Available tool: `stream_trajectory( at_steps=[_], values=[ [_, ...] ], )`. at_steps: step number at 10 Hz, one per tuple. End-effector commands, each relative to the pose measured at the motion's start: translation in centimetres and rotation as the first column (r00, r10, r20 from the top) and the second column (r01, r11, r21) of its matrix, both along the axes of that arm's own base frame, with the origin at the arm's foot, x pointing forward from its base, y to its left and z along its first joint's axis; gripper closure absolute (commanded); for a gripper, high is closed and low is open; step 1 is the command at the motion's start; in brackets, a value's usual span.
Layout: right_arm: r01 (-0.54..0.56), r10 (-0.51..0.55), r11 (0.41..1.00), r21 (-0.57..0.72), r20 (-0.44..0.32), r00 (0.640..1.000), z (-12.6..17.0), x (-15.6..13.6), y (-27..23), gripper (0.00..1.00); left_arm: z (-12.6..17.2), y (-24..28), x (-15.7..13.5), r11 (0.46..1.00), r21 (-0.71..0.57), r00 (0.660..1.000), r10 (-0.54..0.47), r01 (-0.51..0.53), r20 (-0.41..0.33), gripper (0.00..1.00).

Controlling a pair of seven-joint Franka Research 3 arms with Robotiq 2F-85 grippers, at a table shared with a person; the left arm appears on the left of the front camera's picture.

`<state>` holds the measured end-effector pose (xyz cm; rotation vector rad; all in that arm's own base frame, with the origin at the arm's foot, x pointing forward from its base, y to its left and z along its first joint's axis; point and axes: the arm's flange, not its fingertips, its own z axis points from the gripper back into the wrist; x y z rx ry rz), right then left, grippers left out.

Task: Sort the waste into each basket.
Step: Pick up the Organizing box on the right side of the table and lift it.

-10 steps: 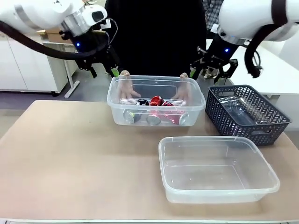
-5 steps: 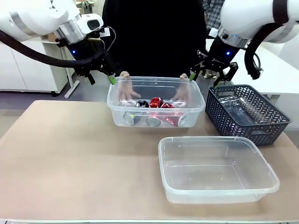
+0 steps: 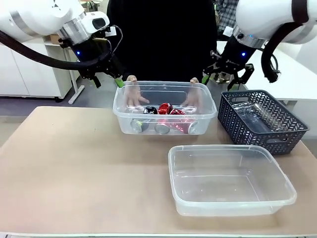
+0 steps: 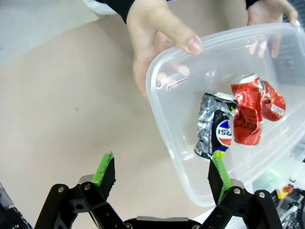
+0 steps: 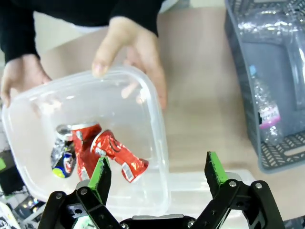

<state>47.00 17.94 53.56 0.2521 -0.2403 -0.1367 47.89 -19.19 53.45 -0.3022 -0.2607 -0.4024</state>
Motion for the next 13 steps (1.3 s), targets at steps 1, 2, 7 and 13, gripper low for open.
stream_trajectory(
  at_steps=[1, 2, 7, 13],
  values=[
    [-0.001, 0.002, 0.996, 0.085, -0.013, 1.0, 2.0, -3.5, -4.9, 0.0, 3.3, 3.3, -2.9, 0.997, 0.039, 0.997, -0.075, 0.074, 0.026, 0.0],
    [0.026, -0.026, 0.989, 0.143, -0.003, 1.0, 3.6, -7.6, -9.7, 0.0, 5.0, 5.7, -6.1, 0.994, 0.048, 0.995, -0.1, 0.1, 0.001, 0.0],
    [0.113, -0.128, 0.958, 0.263, 0.042, 0.991, 5.3, -15.2, -17.3, 0.0, 7.3, 7.5, -13.4, 0.992, 0.044, 0.992, -0.117, 0.119, -0.044, 0.0],
    [-0.177, 0.12, 0.974, -0.141, -0.343, 0.932, -7.4, -20.1, -15.5, 0.0, -1.2, -14.3, -17.9, 0.999, 0.03, 0.951, 0.038, -0.031, -0.308, 0.0]
  ],
)
